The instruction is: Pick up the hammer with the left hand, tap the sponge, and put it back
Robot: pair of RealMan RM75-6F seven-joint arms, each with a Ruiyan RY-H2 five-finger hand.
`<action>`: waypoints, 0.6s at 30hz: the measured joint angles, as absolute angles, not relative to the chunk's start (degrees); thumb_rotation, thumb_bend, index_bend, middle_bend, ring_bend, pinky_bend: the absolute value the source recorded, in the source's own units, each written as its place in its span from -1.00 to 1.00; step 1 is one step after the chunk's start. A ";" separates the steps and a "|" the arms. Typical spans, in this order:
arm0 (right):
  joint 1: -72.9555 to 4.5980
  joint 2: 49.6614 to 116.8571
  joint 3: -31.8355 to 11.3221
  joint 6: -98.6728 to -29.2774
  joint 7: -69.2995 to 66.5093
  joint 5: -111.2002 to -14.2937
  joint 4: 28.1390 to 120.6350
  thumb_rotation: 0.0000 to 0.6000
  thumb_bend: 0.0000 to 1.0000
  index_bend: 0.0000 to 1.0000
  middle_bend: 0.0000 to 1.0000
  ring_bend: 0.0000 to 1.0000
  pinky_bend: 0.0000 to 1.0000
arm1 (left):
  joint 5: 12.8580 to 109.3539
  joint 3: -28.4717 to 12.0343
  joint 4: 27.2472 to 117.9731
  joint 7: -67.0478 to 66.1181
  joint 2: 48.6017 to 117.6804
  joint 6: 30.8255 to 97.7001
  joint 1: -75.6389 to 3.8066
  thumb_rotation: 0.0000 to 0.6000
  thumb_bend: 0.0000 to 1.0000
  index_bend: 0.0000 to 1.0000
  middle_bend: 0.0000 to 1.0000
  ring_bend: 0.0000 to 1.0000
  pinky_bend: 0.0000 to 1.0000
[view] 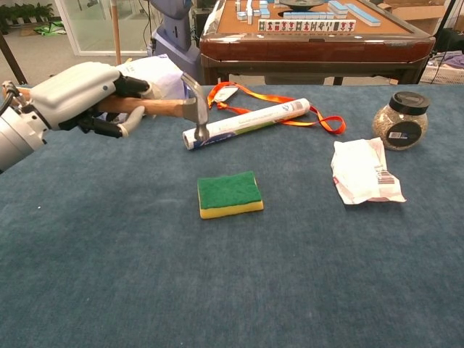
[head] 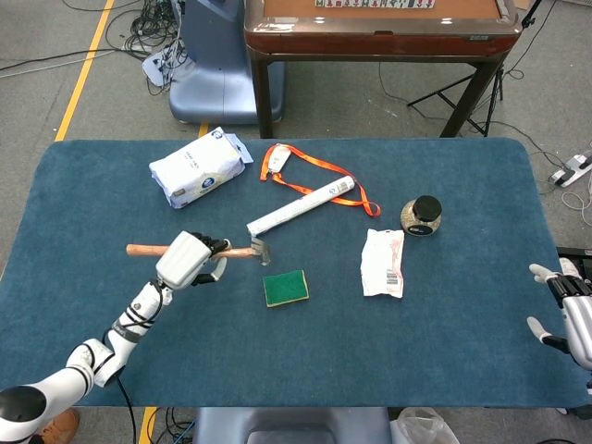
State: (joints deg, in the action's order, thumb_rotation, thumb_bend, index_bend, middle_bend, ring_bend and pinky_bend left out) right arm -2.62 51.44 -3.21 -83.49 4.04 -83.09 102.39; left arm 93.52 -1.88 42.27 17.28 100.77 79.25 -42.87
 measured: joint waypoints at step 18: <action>-2.34 51.22 -2.97 -84.07 4.00 -83.88 102.81 1.00 -0.55 -0.58 -0.36 -0.47 -0.30 | 80.63 -5.34 55.92 -0.67 95.82 63.26 -39.92 1.00 -0.23 -0.74 -0.56 -0.61 -0.31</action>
State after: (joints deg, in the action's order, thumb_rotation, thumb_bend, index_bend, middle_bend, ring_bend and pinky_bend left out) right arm -2.34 51.22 -2.97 -84.07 4.00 -83.88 102.81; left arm 80.63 -5.34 55.92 -0.67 95.82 63.26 -39.92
